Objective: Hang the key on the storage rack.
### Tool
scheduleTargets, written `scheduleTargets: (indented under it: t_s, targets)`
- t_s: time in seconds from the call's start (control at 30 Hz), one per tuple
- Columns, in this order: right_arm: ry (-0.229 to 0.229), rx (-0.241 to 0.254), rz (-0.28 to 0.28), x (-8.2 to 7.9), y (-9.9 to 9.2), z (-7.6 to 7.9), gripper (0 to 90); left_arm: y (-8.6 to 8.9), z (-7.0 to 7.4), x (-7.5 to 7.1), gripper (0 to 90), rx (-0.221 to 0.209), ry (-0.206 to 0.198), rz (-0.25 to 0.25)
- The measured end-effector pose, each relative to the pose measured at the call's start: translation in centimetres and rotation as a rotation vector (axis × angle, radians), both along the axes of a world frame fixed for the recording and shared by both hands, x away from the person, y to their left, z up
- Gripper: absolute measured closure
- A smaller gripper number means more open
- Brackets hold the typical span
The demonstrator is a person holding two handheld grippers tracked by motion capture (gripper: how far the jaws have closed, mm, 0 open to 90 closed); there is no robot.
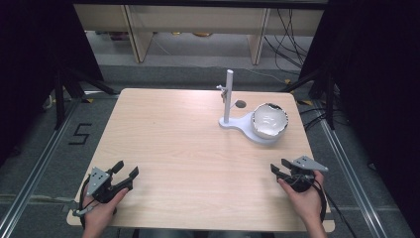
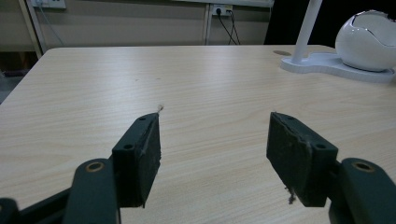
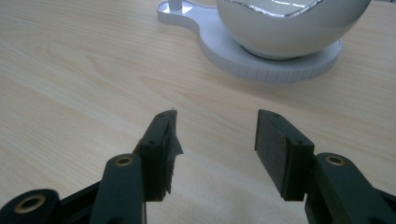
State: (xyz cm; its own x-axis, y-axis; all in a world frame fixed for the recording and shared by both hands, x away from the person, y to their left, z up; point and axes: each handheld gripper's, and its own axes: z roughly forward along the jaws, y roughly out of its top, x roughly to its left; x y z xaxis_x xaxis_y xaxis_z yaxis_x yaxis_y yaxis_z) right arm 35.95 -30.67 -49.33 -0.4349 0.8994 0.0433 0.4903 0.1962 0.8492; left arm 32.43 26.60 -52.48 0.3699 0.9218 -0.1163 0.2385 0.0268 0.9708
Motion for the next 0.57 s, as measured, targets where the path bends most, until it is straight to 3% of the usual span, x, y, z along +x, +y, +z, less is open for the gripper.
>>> scheduleTargets:
  t_s: [0.13, 0.17, 0.2, 0.27, 0.3, 0.33, 0.4, 0.5, 0.53, 0.57]
  targets:
    - [-0.024, -0.007, -0.012, -0.6, -0.2, -0.9, 49.0, 0.0, 0.0, 0.0, 34.7, 0.001, -0.003, -0.002]
    - [-0.021, 0.042, -0.033, -0.9, 0.0, -1.1, 48.8, 0.0, 0.0, 0.0, 34.7, 0.000, 0.000, -0.001]
    - [-0.047, 0.015, -0.008, -0.9, -0.3, -1.2, 48.7, 0.0, 0.0, 0.0, 34.7, 0.001, 0.001, -0.001]
    - [-0.071, 0.024, -0.028, -1.1, -0.4, -1.3, 48.7, 0.0, 0.0, 0.0, 34.7, 0.001, -0.002, -0.001]
    - [-0.049, 0.047, -0.056, -1.5, -0.3, -1.3, 48.7, 0.0, 0.0, 0.0, 34.7, 0.002, -0.003, -0.001]
    - [-0.099, 0.025, -0.041, -1.3, -0.7, -1.4, 48.7, 0.0, 0.0, 0.0, 34.7, 0.003, -0.001, -0.002]
    - [-0.124, 0.034, -0.049, -1.4, -0.8, -1.6, 48.4, -0.1, 0.0, 0.1, 34.7, 0.001, -0.008, -0.008]
    - [-0.121, 0.030, -0.058, -1.5, -1.0, -1.9, 47.7, -0.1, 0.0, 0.1, 34.8, 0.001, -0.008, -0.008]
    - [-0.096, 0.049, -0.074, -1.6, -0.8, -1.9, 47.4, -0.1, 0.0, 0.1, 34.8, 0.001, -0.009, -0.008]
    - [-0.110, 0.054, -0.066, -1.6, -1.0, -1.9, 47.1, -0.1, 0.0, 0.1, 34.8, 0.000, -0.008, -0.008]
